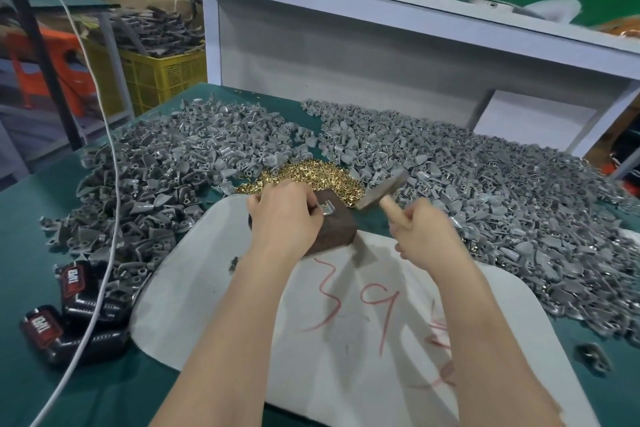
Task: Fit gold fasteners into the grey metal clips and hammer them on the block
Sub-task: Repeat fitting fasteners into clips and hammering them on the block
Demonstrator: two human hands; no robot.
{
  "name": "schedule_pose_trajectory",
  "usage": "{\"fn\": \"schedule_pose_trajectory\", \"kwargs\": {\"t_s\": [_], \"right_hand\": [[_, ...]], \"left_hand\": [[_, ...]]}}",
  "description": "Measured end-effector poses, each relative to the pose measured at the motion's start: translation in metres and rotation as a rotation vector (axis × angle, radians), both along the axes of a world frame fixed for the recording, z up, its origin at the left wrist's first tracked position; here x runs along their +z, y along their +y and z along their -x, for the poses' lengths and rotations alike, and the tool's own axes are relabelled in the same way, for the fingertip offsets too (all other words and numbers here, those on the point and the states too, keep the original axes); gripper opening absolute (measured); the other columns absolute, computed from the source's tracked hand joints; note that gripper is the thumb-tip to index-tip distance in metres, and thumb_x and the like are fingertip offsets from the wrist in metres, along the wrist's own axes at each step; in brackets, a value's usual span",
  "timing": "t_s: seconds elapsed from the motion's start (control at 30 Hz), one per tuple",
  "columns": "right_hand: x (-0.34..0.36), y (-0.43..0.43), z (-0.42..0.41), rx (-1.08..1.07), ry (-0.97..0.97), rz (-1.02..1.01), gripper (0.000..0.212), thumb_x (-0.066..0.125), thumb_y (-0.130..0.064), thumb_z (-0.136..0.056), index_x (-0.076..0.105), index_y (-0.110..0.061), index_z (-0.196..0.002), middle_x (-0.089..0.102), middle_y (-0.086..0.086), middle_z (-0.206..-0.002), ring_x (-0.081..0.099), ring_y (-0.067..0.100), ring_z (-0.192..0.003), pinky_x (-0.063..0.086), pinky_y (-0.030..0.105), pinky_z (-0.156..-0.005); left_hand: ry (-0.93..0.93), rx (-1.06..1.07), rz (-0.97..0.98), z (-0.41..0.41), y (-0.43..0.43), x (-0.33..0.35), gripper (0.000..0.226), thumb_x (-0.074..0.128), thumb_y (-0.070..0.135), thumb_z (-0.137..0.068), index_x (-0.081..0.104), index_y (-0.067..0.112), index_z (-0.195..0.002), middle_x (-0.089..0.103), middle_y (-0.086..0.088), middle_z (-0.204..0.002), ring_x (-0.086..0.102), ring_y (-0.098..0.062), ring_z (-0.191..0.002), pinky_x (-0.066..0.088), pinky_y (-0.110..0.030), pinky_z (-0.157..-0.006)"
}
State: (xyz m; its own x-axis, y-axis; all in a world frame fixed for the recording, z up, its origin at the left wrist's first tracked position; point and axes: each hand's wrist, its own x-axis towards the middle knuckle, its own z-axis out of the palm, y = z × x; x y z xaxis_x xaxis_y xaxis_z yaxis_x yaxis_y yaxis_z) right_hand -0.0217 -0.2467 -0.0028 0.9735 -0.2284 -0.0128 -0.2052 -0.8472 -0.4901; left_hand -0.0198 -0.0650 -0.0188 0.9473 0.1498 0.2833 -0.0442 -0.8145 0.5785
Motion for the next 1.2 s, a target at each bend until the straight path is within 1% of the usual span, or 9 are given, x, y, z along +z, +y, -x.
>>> {"fn": "schedule_pose_trajectory", "kwargs": {"t_s": [0.07, 0.2, 0.3, 0.43, 0.6, 0.77, 0.9, 1.03, 1.2], "right_hand": [[0.006, -0.001, 0.004, 0.03, -0.106, -0.072, 0.02, 0.056, -0.02, -0.089, 0.046, -0.011, -0.104, 0.062, 0.013, -0.101, 0.064, 0.033, -0.085, 0.053, 0.043, -0.076], [0.017, 0.011, 0.02, 0.18, -0.424, -0.05, 0.039, 0.056, -0.024, -0.093, 0.05, -0.032, -0.131, 0.067, 0.001, -0.111, 0.062, 0.02, -0.094, 0.047, 0.031, -0.081], [0.025, 0.023, 0.033, 0.255, -0.665, -0.105, 0.044, 0.058, -0.023, -0.093, 0.05, -0.036, -0.134, 0.066, -0.01, -0.119, 0.063, 0.01, -0.096, 0.049, 0.028, -0.087], [0.016, 0.027, 0.033, 0.361, -0.374, 0.108, 0.044, 0.057, -0.024, -0.093, 0.05, -0.044, -0.131, 0.064, -0.013, -0.121, 0.063, 0.017, -0.101, 0.049, 0.028, -0.088], [0.021, 0.025, 0.032, 0.333, -0.654, -0.145, 0.045, 0.054, -0.02, -0.095, 0.048, -0.037, -0.135, 0.06, -0.015, -0.127, 0.061, 0.002, -0.108, 0.049, 0.034, -0.098], [0.01, 0.024, 0.031, 0.318, -0.415, 0.124, 0.044, 0.056, -0.025, -0.093, 0.049, -0.046, -0.131, 0.067, -0.009, -0.116, 0.064, 0.019, -0.101, 0.049, 0.03, -0.089], [0.018, 0.027, 0.031, 0.342, -0.615, -0.183, 0.047, 0.055, -0.019, -0.094, 0.046, -0.039, -0.135, 0.062, -0.016, -0.124, 0.06, 0.005, -0.112, 0.047, 0.033, -0.099], [0.012, 0.027, 0.031, 0.347, -0.363, 0.117, 0.045, 0.056, -0.025, -0.093, 0.047, -0.048, -0.131, 0.065, -0.011, -0.119, 0.063, 0.018, -0.104, 0.049, 0.029, -0.087], [0.019, 0.03, 0.033, 0.32, -0.607, -0.115, 0.046, 0.055, -0.023, -0.094, 0.046, -0.04, -0.136, 0.062, -0.015, -0.124, 0.06, 0.004, -0.108, 0.046, 0.026, -0.096]], "left_hand": [[-0.007, 0.005, -0.005, 0.0, 0.0, 0.0, 0.008, 0.061, 0.027, -0.088, 0.067, 0.026, -0.084, 0.062, 0.004, -0.098, 0.051, -0.023, -0.101, 0.025, -0.033, -0.081], [-0.016, 0.006, -0.014, 0.0, 0.0, -0.001, 0.007, 0.062, 0.026, -0.088, 0.067, 0.025, -0.084, 0.061, 0.003, -0.098, 0.05, -0.024, -0.103, 0.024, -0.032, -0.08], [-0.025, 0.002, 0.008, 0.0, -0.001, -0.001, 0.009, 0.063, 0.025, -0.088, 0.069, 0.024, -0.081, 0.062, 0.003, -0.096, 0.051, -0.024, -0.103, 0.023, -0.032, -0.08], [-0.007, -0.007, -0.025, -0.001, 0.0, 0.0, 0.011, 0.061, 0.026, -0.09, 0.071, 0.026, -0.084, 0.063, 0.005, -0.101, 0.051, -0.024, -0.104, 0.028, -0.036, -0.086], [-0.012, -0.001, 0.001, -0.002, -0.001, 0.0, 0.014, 0.063, 0.023, -0.088, 0.07, 0.021, -0.077, 0.064, 0.005, -0.093, 0.052, -0.024, -0.1, 0.024, -0.033, -0.081], [-0.015, -0.003, -0.018, -0.001, -0.001, 0.0, 0.011, 0.062, 0.026, -0.089, 0.071, 0.024, -0.083, 0.064, 0.003, -0.1, 0.052, -0.025, -0.102, 0.028, -0.035, -0.084], [-0.022, 0.004, -0.008, -0.002, -0.002, -0.001, 0.014, 0.063, 0.026, -0.088, 0.071, 0.019, -0.079, 0.064, 0.003, -0.096, 0.053, -0.025, -0.101, 0.024, -0.032, -0.08], [-0.011, -0.002, -0.019, -0.001, -0.001, -0.001, 0.012, 0.061, 0.029, -0.089, 0.072, 0.024, -0.084, 0.064, 0.004, -0.104, 0.052, -0.024, -0.105, 0.026, -0.034, -0.083], [-0.01, 0.001, -0.012, -0.002, -0.002, 0.0, 0.014, 0.062, 0.027, -0.089, 0.072, 0.021, -0.08, 0.066, 0.001, -0.097, 0.053, -0.026, -0.102, 0.025, -0.034, -0.08]]}}
